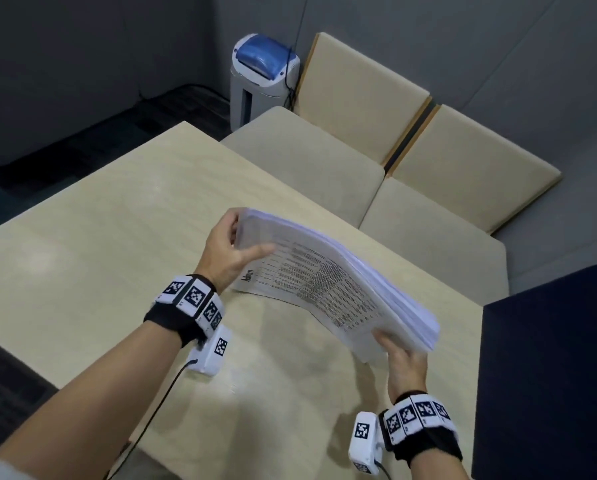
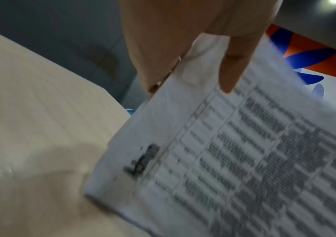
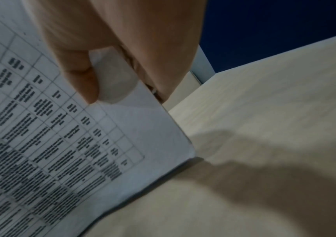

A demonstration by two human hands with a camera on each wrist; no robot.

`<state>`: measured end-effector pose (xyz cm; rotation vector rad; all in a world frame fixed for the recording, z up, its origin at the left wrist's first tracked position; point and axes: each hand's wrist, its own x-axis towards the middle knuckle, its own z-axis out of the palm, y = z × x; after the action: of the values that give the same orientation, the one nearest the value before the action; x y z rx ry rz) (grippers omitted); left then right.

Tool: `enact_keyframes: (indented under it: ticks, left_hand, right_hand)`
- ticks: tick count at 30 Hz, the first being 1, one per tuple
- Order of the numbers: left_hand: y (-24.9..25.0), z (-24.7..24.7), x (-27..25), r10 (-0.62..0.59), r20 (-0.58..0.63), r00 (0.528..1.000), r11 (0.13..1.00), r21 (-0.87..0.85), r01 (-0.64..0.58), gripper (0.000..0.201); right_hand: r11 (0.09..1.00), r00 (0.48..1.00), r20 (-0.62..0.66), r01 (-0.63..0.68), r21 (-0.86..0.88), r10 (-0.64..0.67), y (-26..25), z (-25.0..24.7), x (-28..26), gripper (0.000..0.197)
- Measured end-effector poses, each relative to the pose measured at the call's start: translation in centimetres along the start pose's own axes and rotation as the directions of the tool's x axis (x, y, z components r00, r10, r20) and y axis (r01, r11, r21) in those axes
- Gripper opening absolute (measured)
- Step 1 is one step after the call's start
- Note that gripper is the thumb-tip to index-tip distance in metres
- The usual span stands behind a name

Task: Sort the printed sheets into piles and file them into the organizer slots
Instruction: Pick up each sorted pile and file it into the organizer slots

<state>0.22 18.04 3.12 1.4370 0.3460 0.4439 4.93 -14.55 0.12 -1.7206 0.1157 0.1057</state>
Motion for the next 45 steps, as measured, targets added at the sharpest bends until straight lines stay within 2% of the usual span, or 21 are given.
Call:
enact_keyframes:
  ticks: [3, 5, 9, 11, 15, 17, 19, 21, 23, 24, 26, 28, 31, 33, 36, 38, 40, 43, 45]
  left_hand:
    - [1.2, 0.5, 1.1, 0.015, -0.052, 0.999, 1.0, 0.024, -0.014, 0.054]
    - [1.5, 1.0, 2.4, -0.025, -0.126, 0.992, 0.996, 0.086, 0.036, 0.063]
    - [1.0, 1.8, 4.1, -0.1, -0.21, 0.972, 0.988, 0.093, 0.122, 0.041]
    - [0.8, 2.0, 4.0, -0.09, -0.222, 0.971, 0.991, 0.077, 0.109, 0.041]
    - [0.6, 1.8, 3.9, -0.156, -0.16, 0.975, 0.987, 0.008, 0.159, 0.04]
    - [0.7, 1.2, 3.7, -0.19, -0.08, 0.979, 0.982, 0.002, 0.191, 0.039]
    - [0.7, 0.8, 2.9, -0.229, 0.021, 0.973, 0.973, -0.006, 0.229, 0.048]
    - [0.4, 0.9, 1.7, -0.27, 0.088, 0.959, 0.962, -0.014, 0.272, 0.048]
    - [0.0, 1.5, 1.1, -0.26, 0.081, 0.962, 0.965, 0.0, 0.261, 0.03]
    - [0.0, 1.7, 1.0, -0.232, 0.06, 0.971, 0.973, 0.02, 0.232, 0.03]
    - [-0.5, 1.6, 1.0, -0.214, 0.004, 0.977, 0.976, 0.035, 0.213, 0.044]
    - [-1.7, 1.1, 1.0, -0.249, -0.014, 0.968, 0.967, 0.057, 0.25, 0.045]
    - [-3.3, 1.0, 0.5, -0.41, -0.014, 0.912, 0.899, 0.163, 0.407, 0.035]
    - [-3.4, 1.2, 0.3, -0.436, -0.077, 0.897, 0.886, 0.141, 0.443, 0.024]
    - [-2.8, 0.8, 0.0, -0.415, -0.174, 0.893, 0.904, 0.029, 0.426, 0.02]
    - [-2.8, 0.1, -0.5, -0.403, -0.172, 0.899, 0.913, -0.011, 0.407, 0.025]
    - [-3.1, -0.3, -1.2, -0.422, -0.097, 0.902, 0.903, 0.047, 0.427, 0.026]
    - [-3.5, -0.9, -1.5, -0.432, -0.008, 0.902, 0.889, 0.167, 0.427, 0.016]
    - [-2.8, -1.5, -1.5, -0.415, 0.022, 0.909, 0.903, 0.135, 0.409, 0.018]
  right_hand:
    - [0.999, 0.999, 0.032, -0.043, -0.022, 0.044, -0.5, 0.2, 0.1, 0.035]
    - [0.998, 0.997, 0.044, -0.062, -0.019, 0.062, -0.8, 0.2, 0.0, 0.028]
    - [1.0, 0.999, 0.05, -0.003, -0.011, 0.004, 0.2, -0.1, 0.3, 0.04]
    - [1.0, 0.996, 0.093, 0.01, -0.014, -0.009, 0.2, -0.3, 0.1, 0.043]
    - [1.0, 0.99, 0.14, 0.015, 0.025, -0.018, -0.5, -0.3, 0.1, 0.049]
    - [1.0, 0.99, 0.135, 0.025, 0.015, -0.027, -0.5, -0.3, 0.2, 0.049]
    - [1.0, 0.993, 0.12, 0.014, 0.011, -0.015, -0.7, -0.2, 0.5, 0.05]
    - [1.0, 0.995, 0.1, -0.009, 0.027, 0.006, -0.5, -0.1, 0.8, 0.043]
    - [0.995, 0.997, 0.028, -0.076, 0.06, 0.074, -0.4, 0.0, 1.0, 0.03]
    - [0.992, 0.994, 0.011, -0.105, 0.065, 0.105, -0.3, 0.0, 1.0, 0.025]
    - [0.992, 0.993, 0.021, -0.119, 0.041, 0.118, 0.2, 0.0, 0.7, 0.023]
    - [0.993, 0.991, 0.073, -0.116, 0.01, 0.115, 0.9, 0.1, 0.3, 0.033]
    - [0.988, 0.98, 0.13, -0.147, -0.044, 0.152, 1.4, 0.3, 0.5, 0.051]
    - [0.988, 0.98, 0.154, -0.111, -0.108, 0.127, 0.5, 0.4, 0.8, 0.038]
    - [0.984, 0.984, 0.155, -0.06, -0.167, 0.086, -0.7, -0.1, 0.4, 0.02]
    - [0.982, 0.979, 0.18, -0.065, -0.178, 0.098, -0.7, -0.1, -0.7, 0.024]
    - [0.97, 0.965, 0.204, -0.118, -0.213, 0.162, 0.2, 0.1, -1.8, 0.03]
    - [0.962, 0.966, 0.201, -0.108, -0.25, 0.161, -0.1, 0.9, -3.2, 0.019]
    - [0.97, 0.975, 0.159, -0.12, -0.21, 0.155, -1.3, 0.8, -4.0, 0.011]
